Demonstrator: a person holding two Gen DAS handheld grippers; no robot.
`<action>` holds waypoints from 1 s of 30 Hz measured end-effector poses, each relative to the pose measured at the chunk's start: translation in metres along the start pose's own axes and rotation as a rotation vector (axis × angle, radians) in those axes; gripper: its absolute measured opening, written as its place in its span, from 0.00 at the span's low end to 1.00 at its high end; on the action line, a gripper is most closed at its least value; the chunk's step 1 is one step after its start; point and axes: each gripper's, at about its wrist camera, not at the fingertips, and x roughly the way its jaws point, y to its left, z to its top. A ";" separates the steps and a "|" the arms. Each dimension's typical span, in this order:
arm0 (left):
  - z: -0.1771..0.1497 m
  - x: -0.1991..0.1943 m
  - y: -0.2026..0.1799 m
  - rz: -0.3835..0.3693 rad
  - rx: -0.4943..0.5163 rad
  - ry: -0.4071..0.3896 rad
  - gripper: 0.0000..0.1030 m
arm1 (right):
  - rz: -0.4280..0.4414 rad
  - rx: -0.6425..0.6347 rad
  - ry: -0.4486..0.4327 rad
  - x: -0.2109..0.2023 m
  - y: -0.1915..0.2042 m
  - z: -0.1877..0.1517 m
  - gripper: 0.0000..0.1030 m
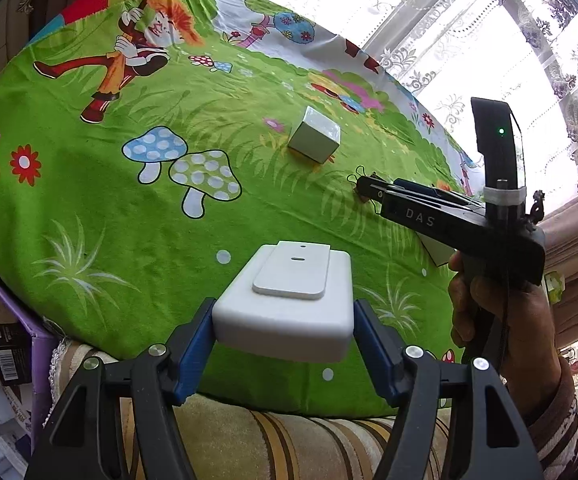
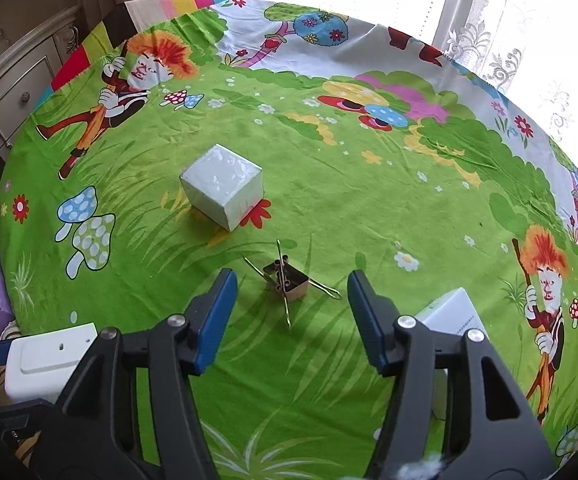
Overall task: Organize rigid objects
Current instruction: 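Grasp white rounded charger box with left tool while right tool grasps binder clip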
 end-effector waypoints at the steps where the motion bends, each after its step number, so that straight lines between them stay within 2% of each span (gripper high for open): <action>1: 0.000 0.000 0.000 -0.001 0.000 -0.001 0.65 | -0.008 -0.007 0.011 0.005 0.000 0.000 0.54; 4: 0.000 0.000 0.001 -0.004 -0.004 -0.004 0.65 | 0.004 0.008 0.035 0.012 -0.002 -0.002 0.40; 7: 0.000 -0.002 0.003 -0.008 -0.012 -0.011 0.65 | 0.033 0.028 0.028 0.006 0.000 -0.007 0.38; 8: 0.000 -0.004 0.004 -0.010 -0.014 -0.015 0.65 | 0.044 0.037 0.028 0.004 0.001 -0.009 0.33; 18: -0.007 -0.029 0.017 -0.022 -0.057 -0.070 0.65 | 0.117 0.040 -0.010 -0.034 0.037 -0.025 0.32; 19: -0.009 -0.033 0.019 -0.021 -0.062 -0.077 0.65 | 0.125 0.036 -0.012 -0.037 0.042 -0.026 0.22; 20: -0.010 -0.036 0.022 -0.021 -0.070 -0.083 0.65 | 0.132 0.037 -0.005 -0.039 0.045 -0.028 0.02; 27: -0.019 -0.050 0.035 -0.030 -0.097 -0.105 0.65 | 0.122 0.014 0.005 -0.048 0.059 -0.041 0.02; 28: -0.021 -0.052 0.036 -0.030 -0.097 -0.108 0.65 | 0.105 0.000 0.007 -0.049 0.061 -0.040 0.09; 29: -0.023 -0.053 0.037 -0.032 -0.098 -0.109 0.65 | 0.075 -0.017 0.014 -0.048 0.063 -0.040 0.24; 30: -0.024 -0.054 0.038 -0.033 -0.099 -0.110 0.65 | 0.044 -0.034 0.014 -0.047 0.066 -0.039 0.34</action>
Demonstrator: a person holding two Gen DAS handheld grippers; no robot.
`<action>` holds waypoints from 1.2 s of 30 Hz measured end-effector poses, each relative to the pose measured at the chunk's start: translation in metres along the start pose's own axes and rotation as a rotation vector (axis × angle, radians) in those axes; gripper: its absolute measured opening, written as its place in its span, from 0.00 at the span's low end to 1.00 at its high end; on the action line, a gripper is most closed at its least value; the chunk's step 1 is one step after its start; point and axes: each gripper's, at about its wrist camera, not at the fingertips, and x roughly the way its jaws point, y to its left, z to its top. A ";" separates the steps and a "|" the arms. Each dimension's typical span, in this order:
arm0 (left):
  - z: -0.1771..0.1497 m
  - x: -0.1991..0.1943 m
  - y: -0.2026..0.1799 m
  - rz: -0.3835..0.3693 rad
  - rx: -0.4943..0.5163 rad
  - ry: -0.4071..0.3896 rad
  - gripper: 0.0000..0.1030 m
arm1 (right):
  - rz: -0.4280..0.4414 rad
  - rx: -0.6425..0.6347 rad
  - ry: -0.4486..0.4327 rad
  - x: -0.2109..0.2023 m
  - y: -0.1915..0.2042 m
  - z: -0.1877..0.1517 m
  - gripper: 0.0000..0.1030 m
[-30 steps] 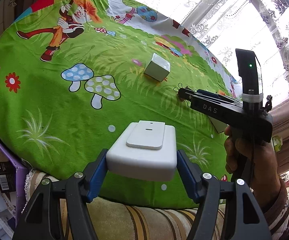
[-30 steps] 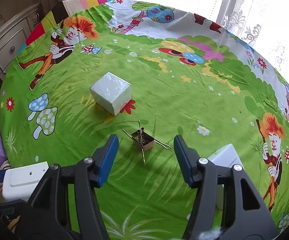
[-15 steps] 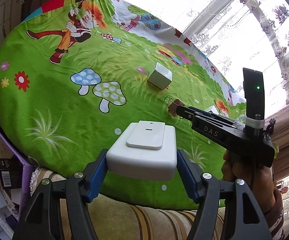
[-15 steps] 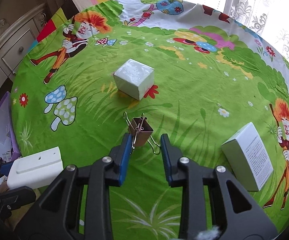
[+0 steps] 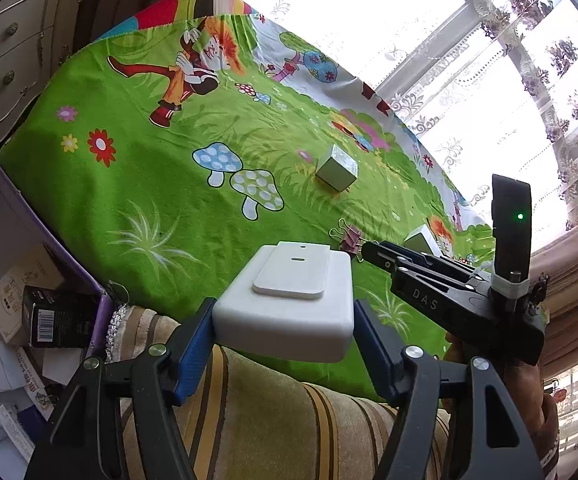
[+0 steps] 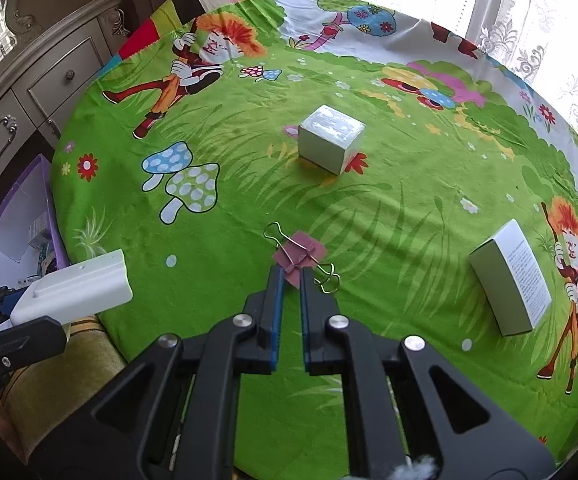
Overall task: Organize rigid objects
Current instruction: 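Carry charger box and binder clip into the purple box and open both tools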
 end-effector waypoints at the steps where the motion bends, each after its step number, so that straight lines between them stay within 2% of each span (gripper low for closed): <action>1: -0.001 -0.001 0.001 -0.001 -0.002 0.000 0.65 | -0.025 -0.019 -0.016 -0.001 0.003 0.000 0.58; 2: -0.001 -0.002 0.002 -0.002 -0.005 -0.001 0.65 | -0.035 -0.043 -0.041 -0.003 0.005 0.001 0.70; 5: -0.002 -0.003 0.007 0.000 -0.014 0.000 0.65 | -0.066 -0.115 -0.039 0.006 0.012 0.006 0.71; 8: -0.002 -0.005 0.010 0.002 -0.022 -0.002 0.65 | -0.066 -0.115 0.003 0.026 0.010 0.011 0.71; 9: -0.002 -0.006 0.010 0.003 -0.023 -0.004 0.65 | -0.068 -0.105 0.024 0.032 0.008 0.011 0.69; 11: -0.002 -0.009 0.012 0.004 -0.027 -0.011 0.65 | -0.033 -0.067 0.056 0.041 0.002 0.009 0.42; 12: -0.002 -0.011 0.012 0.003 -0.030 -0.015 0.65 | -0.008 -0.041 0.050 0.039 -0.001 0.008 0.40; 15: -0.002 -0.013 0.014 -0.002 -0.038 -0.022 0.65 | 0.002 -0.040 0.041 0.032 0.002 0.005 0.40; 19: -0.002 -0.023 0.015 -0.009 -0.042 -0.041 0.65 | 0.063 -0.012 0.015 0.010 0.013 0.003 0.40; 26: -0.001 -0.060 0.042 0.018 -0.090 -0.106 0.65 | 0.171 -0.028 -0.047 -0.039 0.066 0.008 0.40; 36: -0.005 -0.122 0.120 0.153 -0.204 -0.212 0.65 | 0.344 -0.124 -0.033 -0.071 0.168 0.001 0.40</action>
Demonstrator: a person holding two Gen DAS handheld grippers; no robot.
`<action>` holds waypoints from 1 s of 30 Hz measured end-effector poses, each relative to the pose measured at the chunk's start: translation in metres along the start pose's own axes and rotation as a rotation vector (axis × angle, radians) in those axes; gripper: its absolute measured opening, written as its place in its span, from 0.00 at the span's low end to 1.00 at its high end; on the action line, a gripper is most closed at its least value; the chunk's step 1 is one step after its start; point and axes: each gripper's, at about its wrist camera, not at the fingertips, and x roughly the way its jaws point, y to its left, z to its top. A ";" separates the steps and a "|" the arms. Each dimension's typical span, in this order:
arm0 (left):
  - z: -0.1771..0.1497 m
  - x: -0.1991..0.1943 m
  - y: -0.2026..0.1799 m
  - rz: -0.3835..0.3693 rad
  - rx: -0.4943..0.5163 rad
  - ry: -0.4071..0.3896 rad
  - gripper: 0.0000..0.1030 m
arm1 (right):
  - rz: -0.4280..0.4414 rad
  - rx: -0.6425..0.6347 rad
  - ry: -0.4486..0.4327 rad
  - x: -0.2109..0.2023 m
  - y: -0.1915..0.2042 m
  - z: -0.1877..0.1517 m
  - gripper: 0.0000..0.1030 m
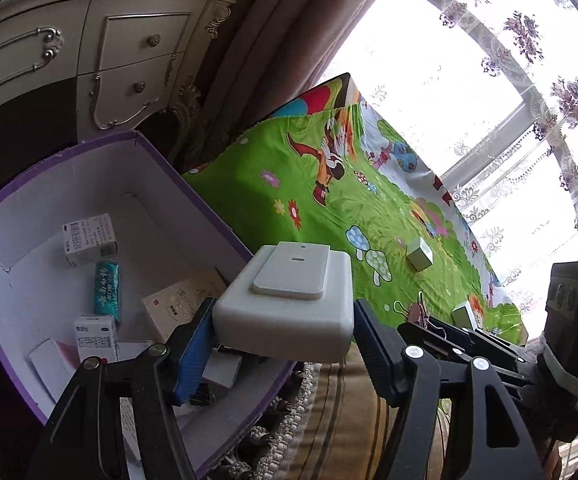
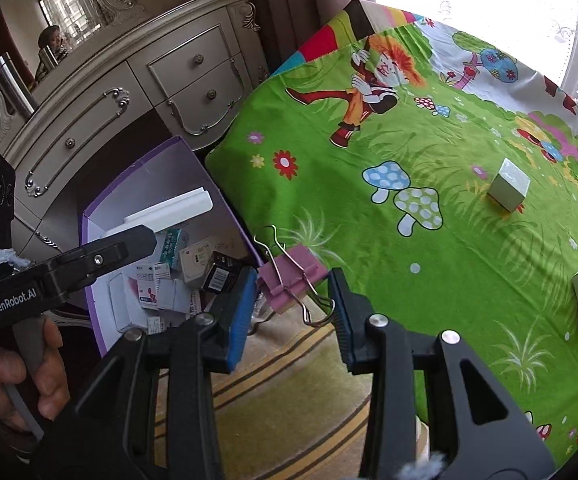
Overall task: Organize rigid objects
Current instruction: 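Carry charger box and binder clip into the purple box and open both tools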
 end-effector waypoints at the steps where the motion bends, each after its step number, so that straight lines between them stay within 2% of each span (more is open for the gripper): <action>1: 0.001 -0.003 0.008 0.013 -0.010 -0.005 0.65 | 0.011 -0.010 0.007 0.003 0.009 -0.001 0.40; 8: -0.005 -0.014 0.046 0.082 -0.070 -0.009 0.65 | 0.081 -0.119 0.071 0.025 0.071 -0.010 0.40; 14: -0.007 -0.014 0.062 0.126 -0.121 -0.010 0.65 | 0.117 -0.204 0.123 0.042 0.103 -0.024 0.40; 18: -0.007 -0.012 0.067 0.152 -0.142 -0.002 0.66 | 0.115 -0.197 0.150 0.048 0.101 -0.026 0.41; 23: -0.009 -0.009 0.066 0.157 -0.142 0.013 0.66 | 0.119 -0.160 0.155 0.050 0.093 -0.026 0.56; 30: -0.012 -0.006 0.056 0.150 -0.121 0.022 0.66 | 0.108 -0.109 0.127 0.043 0.080 -0.028 0.58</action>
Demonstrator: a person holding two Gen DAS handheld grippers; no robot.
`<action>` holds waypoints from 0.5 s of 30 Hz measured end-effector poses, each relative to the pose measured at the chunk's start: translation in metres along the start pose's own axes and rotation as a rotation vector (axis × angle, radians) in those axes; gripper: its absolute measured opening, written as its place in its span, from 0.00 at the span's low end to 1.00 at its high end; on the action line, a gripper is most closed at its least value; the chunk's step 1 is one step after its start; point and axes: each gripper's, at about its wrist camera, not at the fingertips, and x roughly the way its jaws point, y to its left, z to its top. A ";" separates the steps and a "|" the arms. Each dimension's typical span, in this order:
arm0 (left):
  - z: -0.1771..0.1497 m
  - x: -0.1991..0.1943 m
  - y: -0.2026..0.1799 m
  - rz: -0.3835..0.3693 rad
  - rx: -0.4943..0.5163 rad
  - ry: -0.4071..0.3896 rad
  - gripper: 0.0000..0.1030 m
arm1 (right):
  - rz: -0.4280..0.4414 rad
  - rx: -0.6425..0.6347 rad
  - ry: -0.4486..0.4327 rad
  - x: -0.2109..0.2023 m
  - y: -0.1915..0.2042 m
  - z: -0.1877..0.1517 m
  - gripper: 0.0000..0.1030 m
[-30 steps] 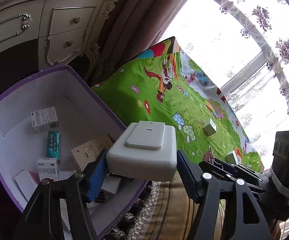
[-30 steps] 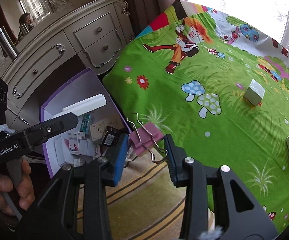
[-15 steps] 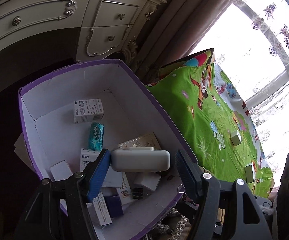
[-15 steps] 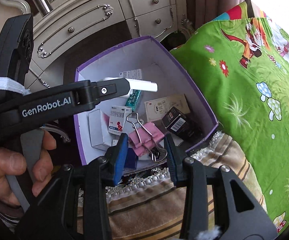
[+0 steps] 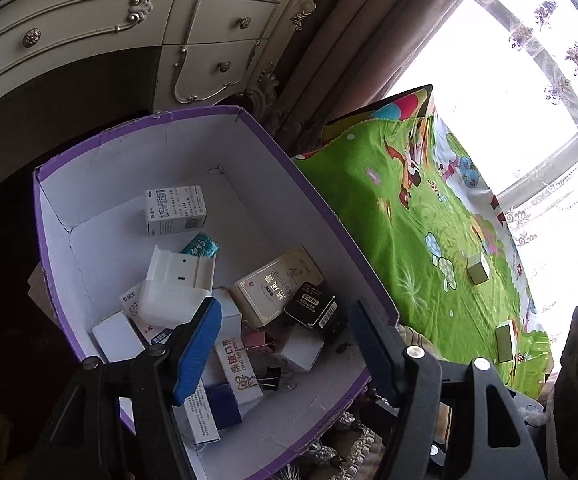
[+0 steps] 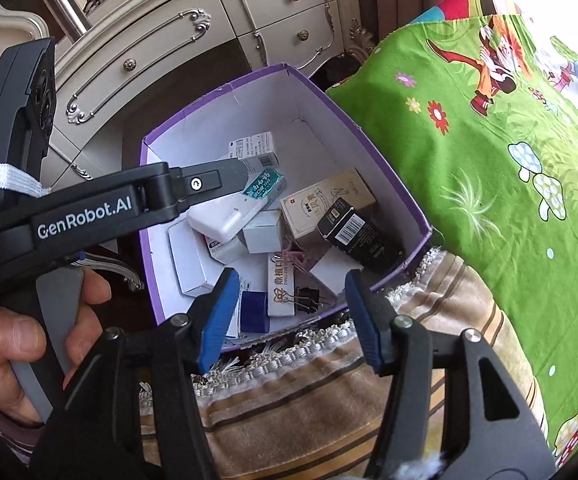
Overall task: Organize rigid objects
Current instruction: 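Carry charger box and binder clip into the purple box and open both tools, then move both open tools back over the table toward the last items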
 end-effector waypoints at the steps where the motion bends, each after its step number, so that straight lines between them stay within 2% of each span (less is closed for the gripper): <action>1: -0.001 0.001 -0.001 -0.002 0.003 0.003 0.66 | -0.004 0.010 -0.006 -0.002 -0.003 -0.001 0.58; 8: -0.008 0.007 -0.023 -0.006 0.045 0.027 0.66 | -0.053 0.078 -0.058 -0.021 -0.032 -0.005 0.58; 15: -0.018 0.016 -0.062 -0.028 0.123 0.052 0.66 | -0.196 0.136 -0.133 -0.047 -0.068 -0.013 0.60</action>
